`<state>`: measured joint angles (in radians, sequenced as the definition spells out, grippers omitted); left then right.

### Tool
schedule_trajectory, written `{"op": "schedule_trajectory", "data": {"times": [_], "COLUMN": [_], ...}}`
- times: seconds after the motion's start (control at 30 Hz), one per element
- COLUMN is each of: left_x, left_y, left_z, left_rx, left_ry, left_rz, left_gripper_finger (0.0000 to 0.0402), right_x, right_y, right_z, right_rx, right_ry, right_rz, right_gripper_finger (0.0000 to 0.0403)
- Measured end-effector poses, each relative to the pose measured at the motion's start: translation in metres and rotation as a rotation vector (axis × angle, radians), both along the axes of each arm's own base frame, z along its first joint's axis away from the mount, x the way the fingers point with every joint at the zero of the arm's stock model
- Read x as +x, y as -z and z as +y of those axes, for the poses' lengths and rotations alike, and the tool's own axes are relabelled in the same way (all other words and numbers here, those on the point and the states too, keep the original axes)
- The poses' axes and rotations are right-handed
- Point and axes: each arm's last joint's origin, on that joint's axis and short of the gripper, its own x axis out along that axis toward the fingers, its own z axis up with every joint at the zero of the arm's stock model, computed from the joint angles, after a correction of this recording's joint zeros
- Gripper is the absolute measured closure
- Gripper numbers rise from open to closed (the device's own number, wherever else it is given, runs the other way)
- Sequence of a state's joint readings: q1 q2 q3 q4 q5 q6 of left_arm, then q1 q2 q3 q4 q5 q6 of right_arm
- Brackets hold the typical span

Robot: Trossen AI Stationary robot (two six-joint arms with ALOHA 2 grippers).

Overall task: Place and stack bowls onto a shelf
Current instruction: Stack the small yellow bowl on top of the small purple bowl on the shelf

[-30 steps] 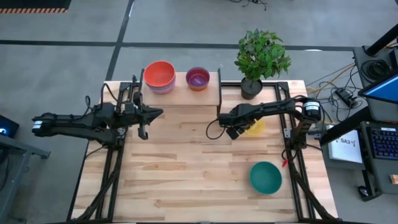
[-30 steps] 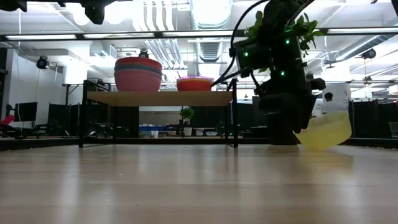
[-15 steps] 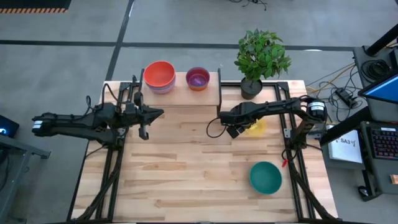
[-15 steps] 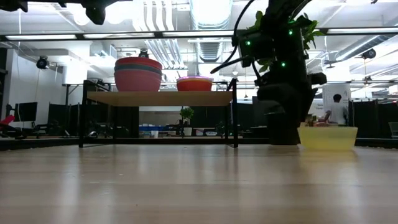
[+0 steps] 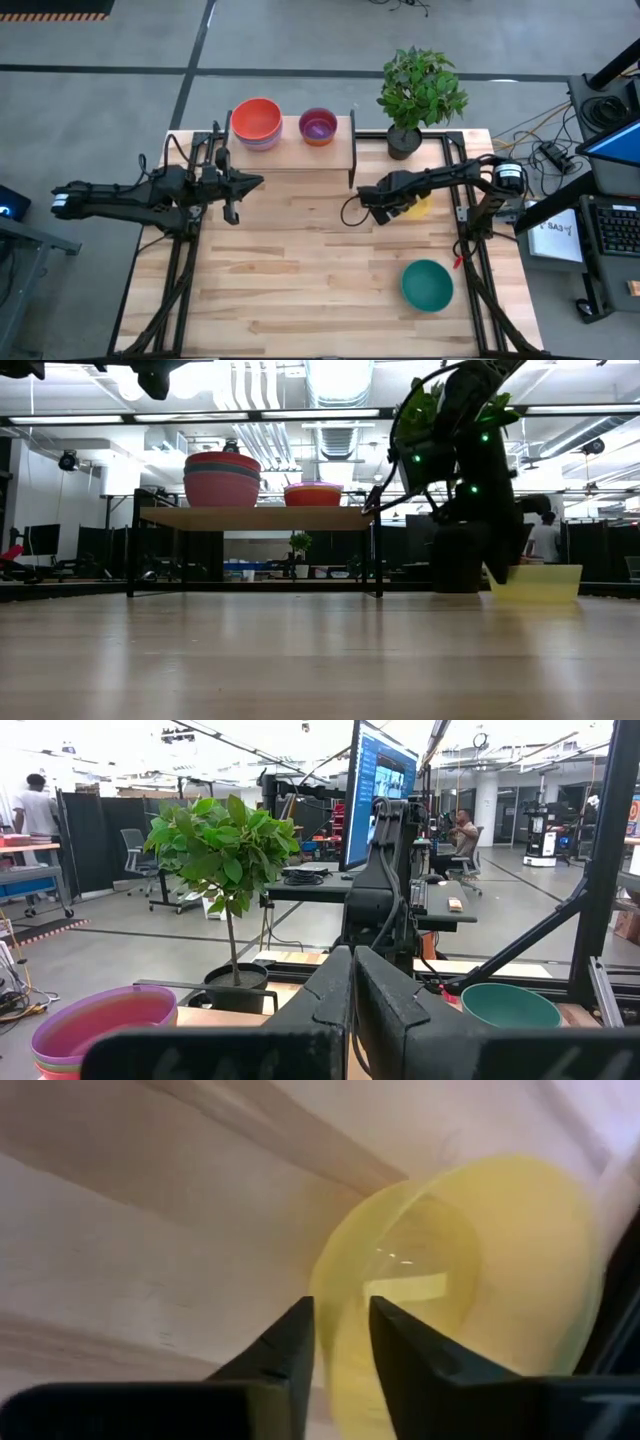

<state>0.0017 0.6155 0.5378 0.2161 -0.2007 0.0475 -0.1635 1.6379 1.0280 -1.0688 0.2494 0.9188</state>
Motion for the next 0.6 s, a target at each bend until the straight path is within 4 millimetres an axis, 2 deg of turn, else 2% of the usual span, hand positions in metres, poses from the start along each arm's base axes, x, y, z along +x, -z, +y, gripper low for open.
{"op": "schedule_trajectory", "data": {"times": [0.17, 0.33, 0.47, 0.6], "left_x": [0.000, 0.000, 0.002, 0.002], "left_y": [0.000, 0.000, 0.000, 0.000], "left_z": [0.000, 0.000, 0.000, 0.000], "left_rx": [0.000, 0.000, 0.000, 0.016], "left_ry": [0.000, 0.000, 0.000, -0.003], "left_rz": [0.000, -0.004, 0.002, 0.004], "left_gripper_finger": [0.0402, 0.0402, 0.0402, 0.0402], "right_x": [-0.002, 0.009, 0.035, 0.065], "right_y": [0.003, -0.005, -0.026, -0.062], "right_z": [0.002, 0.011, 0.026, 0.044], "right_rx": [0.055, 0.183, 0.309, 0.299], "right_ry": [-0.008, -0.122, -0.355, -0.673], "right_rz": [0.002, -0.053, -0.209, -0.403], "right_gripper_finger": [0.0383, 0.0393, 0.0394, 0.0394]}}
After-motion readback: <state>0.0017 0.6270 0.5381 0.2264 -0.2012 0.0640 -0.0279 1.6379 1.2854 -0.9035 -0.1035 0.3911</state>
